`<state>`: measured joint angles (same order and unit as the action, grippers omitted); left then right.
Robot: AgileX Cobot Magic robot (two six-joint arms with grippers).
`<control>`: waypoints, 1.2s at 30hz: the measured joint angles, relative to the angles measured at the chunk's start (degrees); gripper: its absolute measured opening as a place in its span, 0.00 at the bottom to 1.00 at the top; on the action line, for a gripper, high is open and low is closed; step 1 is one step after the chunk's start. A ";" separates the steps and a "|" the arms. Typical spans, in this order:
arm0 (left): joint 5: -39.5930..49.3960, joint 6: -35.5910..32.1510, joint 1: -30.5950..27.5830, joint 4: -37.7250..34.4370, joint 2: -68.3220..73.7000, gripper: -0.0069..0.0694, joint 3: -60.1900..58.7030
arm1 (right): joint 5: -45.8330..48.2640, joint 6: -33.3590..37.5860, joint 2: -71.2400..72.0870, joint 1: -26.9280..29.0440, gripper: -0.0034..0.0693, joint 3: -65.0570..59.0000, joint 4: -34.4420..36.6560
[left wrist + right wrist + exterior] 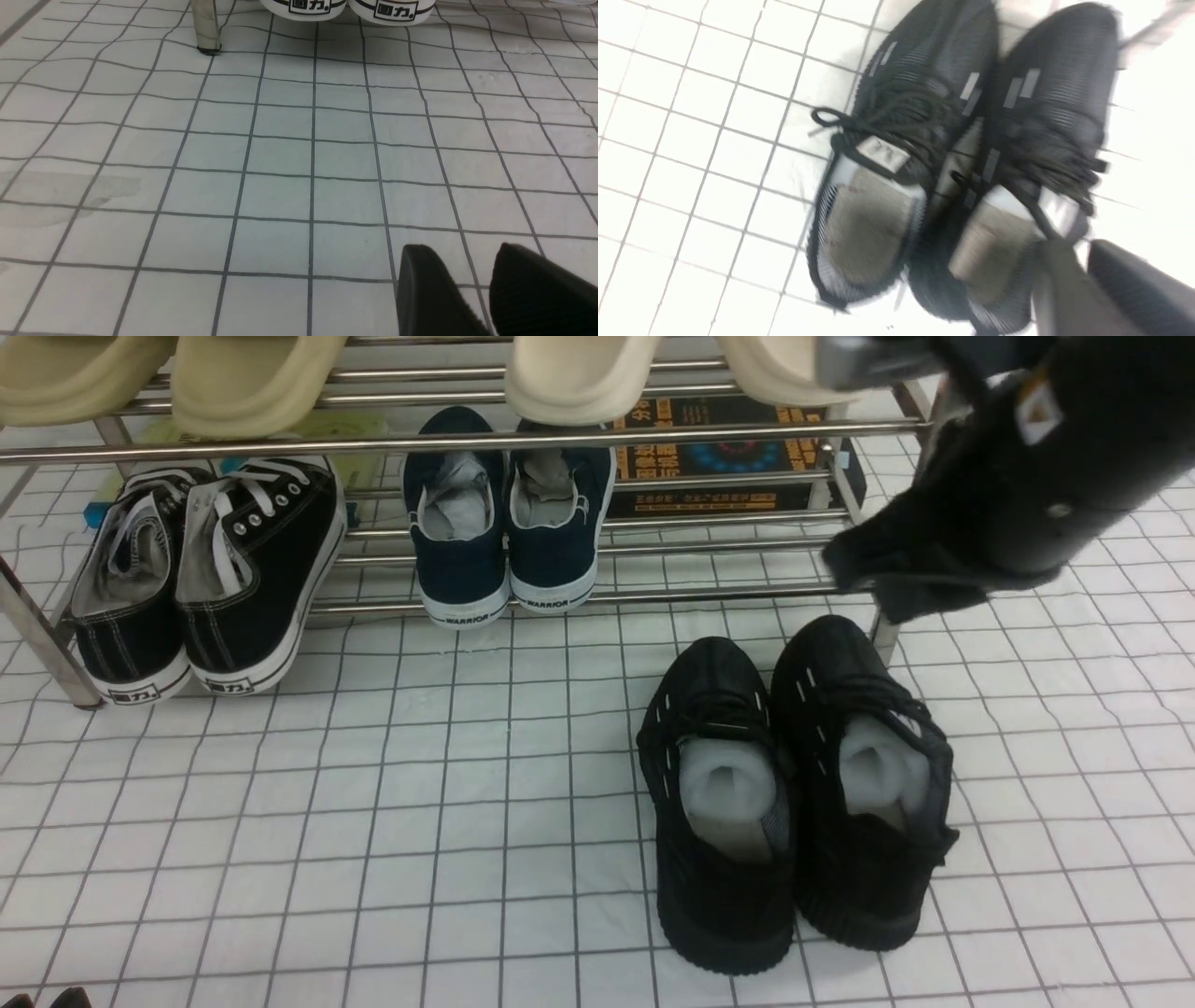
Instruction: Take the shoes off the shelf with your hand from the white checkered tablecloth.
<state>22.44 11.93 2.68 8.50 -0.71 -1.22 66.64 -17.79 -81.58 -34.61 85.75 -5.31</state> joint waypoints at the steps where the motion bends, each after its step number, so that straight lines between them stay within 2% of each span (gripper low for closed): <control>1: 0.00 0.00 0.00 0.00 0.00 0.40 0.00 | -0.43 0.00 2.17 0.00 0.07 -1.43 -0.17; 3: 0.00 0.00 0.00 0.00 0.00 0.40 0.00 | -3.03 -0.12 6.81 0.00 0.03 -5.65 -0.54; 5: 0.00 0.00 0.00 0.00 0.00 0.40 0.00 | -10.62 -0.18 12.64 0.00 0.03 -12.90 -0.98; 9: 0.00 0.00 0.00 0.01 0.00 0.40 0.00 | -31.53 -0.81 21.07 0.00 0.03 -28.63 -1.17; 10: 0.00 0.00 0.00 0.01 0.00 0.40 0.00 | -32.55 -0.96 21.32 0.00 0.03 -29.30 -1.17; 13: 0.00 0.00 0.00 0.01 0.00 0.40 0.00 | -46.54 -1.22 24.09 0.00 0.03 -38.08 -1.17; 15: 0.00 0.00 0.00 0.01 0.00 0.40 0.00 | -50.35 -1.37 24.61 0.00 0.03 -39.96 -1.24; 20: 0.00 0.00 0.00 0.01 0.00 0.40 0.00 | -54.44 -1.41 24.95 0.00 0.03 -42.71 -1.36; 33: 0.00 0.00 0.00 0.01 0.00 0.40 0.00 | -54.30 -1.41 24.95 0.00 0.03 -44.36 -1.28; 36: 0.00 0.00 0.00 0.01 0.00 0.40 0.00 | -54.31 2.72 25.68 0.05 0.04 -45.36 1.62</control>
<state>22.44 11.93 2.68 8.52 -0.71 -1.22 12.33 -15.07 -55.89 -34.56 40.39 -3.70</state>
